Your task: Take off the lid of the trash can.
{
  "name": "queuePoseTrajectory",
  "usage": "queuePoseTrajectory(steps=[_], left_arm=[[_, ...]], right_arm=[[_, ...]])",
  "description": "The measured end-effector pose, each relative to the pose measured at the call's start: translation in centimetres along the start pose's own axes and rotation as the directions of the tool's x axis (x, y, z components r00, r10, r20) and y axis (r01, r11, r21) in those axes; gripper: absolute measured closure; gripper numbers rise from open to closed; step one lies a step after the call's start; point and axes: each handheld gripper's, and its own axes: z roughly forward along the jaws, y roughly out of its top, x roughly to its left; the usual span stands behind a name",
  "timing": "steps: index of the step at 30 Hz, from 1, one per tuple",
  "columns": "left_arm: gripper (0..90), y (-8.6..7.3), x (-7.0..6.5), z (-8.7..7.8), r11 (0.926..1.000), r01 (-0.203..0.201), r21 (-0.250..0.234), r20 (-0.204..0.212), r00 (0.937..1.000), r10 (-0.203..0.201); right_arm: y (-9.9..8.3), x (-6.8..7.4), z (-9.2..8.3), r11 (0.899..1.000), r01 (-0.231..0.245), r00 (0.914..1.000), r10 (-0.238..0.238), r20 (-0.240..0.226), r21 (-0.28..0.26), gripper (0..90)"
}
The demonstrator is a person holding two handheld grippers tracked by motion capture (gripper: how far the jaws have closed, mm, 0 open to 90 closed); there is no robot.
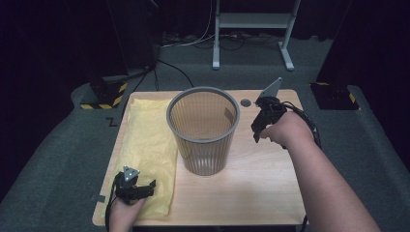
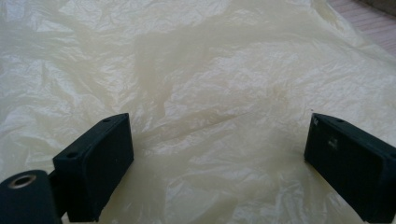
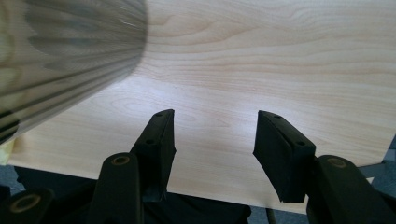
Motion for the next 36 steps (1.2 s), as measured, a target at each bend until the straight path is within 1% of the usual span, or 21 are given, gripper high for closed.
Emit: queuePoseTrajectory(steps=[3, 5, 6, 7, 9, 11, 12, 13, 14, 15, 16, 20, 24, 25, 26, 27, 28, 31, 33, 34, 36], left_arm=[[8.2, 0.0, 0.0, 0.0, 1.0, 0.002, -0.002, 0.0, 1.0, -0.002], [8.2, 0.0, 0.0, 0.0, 1.0, 0.001, -0.001, 0.001, 1.0, -0.001], [8.2, 0.0, 0.0, 0.0, 1.0, 0.004, -0.002, 0.002, 1.0, -0.004], [8.2, 0.0, 0.0, 0.0, 1.0, 0.002, -0.001, 0.001, 1.0, -0.002], [8.2, 0.0, 0.0, 0.0, 1.0, 0.001, 0.0, 0.002, 1.0, -0.001], [8.2, 0.0, 0.0, 0.0, 1.0, 0.0, 0.0, 0.002, 1.0, 0.0], [8.2, 0.0, 0.0, 0.0, 1.0, 0.0, 0.0, 0.002, 1.0, 0.0], [8.2, 0.0, 0.0, 0.0, 1.0, 0.0, 0.001, 0.002, 1.0, 0.0], [8.2, 0.0, 0.0, 0.0, 1.0, 0.0, 0.001, 0.002, 1.0, 0.0], [8.2, 0.0, 0.0, 0.0, 1.0, 0.001, 0.0, 0.002, 1.0, -0.001], [8.2, 0.0, 0.0, 0.0, 1.0, 0.001, 0.001, 0.002, 1.0, -0.001], [8.2, 0.0, 0.0, 0.0, 1.0, 0.001, 0.0, 0.002, 1.0, -0.001], [8.2, 0.0, 0.0, 0.0, 1.0, 0.0, 0.001, 0.002, 1.0, 0.0], [8.2, 0.0, 0.0, 0.0, 1.0, 0.0, 0.001, 0.002, 1.0, 0.0], [8.2, 0.0, 0.0, 0.0, 1.0, 0.0, 0.001, 0.003, 1.0, 0.0], [8.2, 0.0, 0.0, 0.0, 1.0, 0.0, 0.001, 0.003, 1.0, 0.0], [8.2, 0.0, 0.0, 0.0, 1.0, -0.001, 0.0, 0.001, 1.0, 0.001], [8.2, 0.1, 0.0, 0.0, 1.0, -0.004, 0.001, 0.002, 1.0, 0.004], [8.2, 0.1, 0.0, 0.0, 1.0, -0.006, 0.004, 0.003, 1.0, 0.006], [8.1, 0.1, 0.0, 0.0, 1.0, -0.007, 0.004, 0.004, 1.0, 0.007], [8.2, 0.1, 0.1, 0.0, 0.9999, -0.009, 0.006, 0.005, 0.9999, 0.009]], right_arm=[[0.2, 0.5, -1.2, 1.0, 0.021, 0.9998, -0.021, 0.003, -0.014, 49.2], [0.3, 0.8, -2.3, 0.999, 0.014, 0.9999, -0.014, 0.002, -0.039, 49.3], [0.3, 0.8, -2.3, 0.999, 0.014, 0.9999, -0.014, 0.002, -0.039, 49.3], [0.5, 1.1, -3.2, 0.998, 0.017, 0.9999, -0.017, -0.003, -0.054, 50.7], [0.5, 1.2, -3.6, 0.998, 0.018, 0.9998, -0.019, -0.007, -0.061, 51.3], [0.7, 1.7, -4.8, 0.996, 0.034, 0.9994, -0.034, 0.002, -0.081, 52.6], [0.7, 1.7, -4.8, 0.996, 0.034, 0.9994, -0.034, 0.002, -0.081, 52.6], [0.7, 2.1, -5.5, 0.994, 0.045, 0.999, -0.045, 0.003, -0.096, 53.7], [0.7, 2.1, -5.5, 0.994, 0.045, 0.999, -0.045, 0.003, -0.096, 53.7], [0.7, 2.6, -6.2, 0.994, 0.051, 0.9987, -0.051, 0.002, -0.095, 55.0], [0.7, 2.6, -6.2, 0.994, 0.051, 0.9987, -0.051, 0.002, -0.095, 55.0], [0.9, 3.6, -7.3, 0.992, 0.059, 0.9982, -0.06, -0.003, -0.11, 57.9], [1.7, 4.9, -7.8, 0.991, 0.068, 0.9971, -0.071, -0.028, -0.116, 61.9], [1.7, 4.9, -7.8, 0.991, 0.068, 0.9971, -0.071, -0.028, -0.116, 61.9], [1.8, 5.2, -7.8, 0.991, 0.065, 0.9972, -0.069, -0.03, -0.113, 62.5], [2.2, 5.7, -7.9, 0.99, 0.067, 0.9968, -0.072, -0.035, -0.123, 65.7], [2.2, 5.7, -7.9, 0.99, 0.067, 0.9968, -0.072, -0.035, -0.123, 65.7], [2.5, 6.5, -7.8, 0.99, 0.07, 0.9964, -0.075, -0.038, -0.125, 68.1], [2.7, 6.8, -7.6, 0.99, 0.063, 0.997, -0.068, -0.037, -0.123, 69.6], [2.9, 6.9, -7.3, 0.991, 0.045, 0.9981, -0.05, -0.036, -0.125, 71.6], [3.1, 6.8, -6.7, 0.992, 0.036, 0.9981, -0.041, -0.045, -0.118, 72.3]])
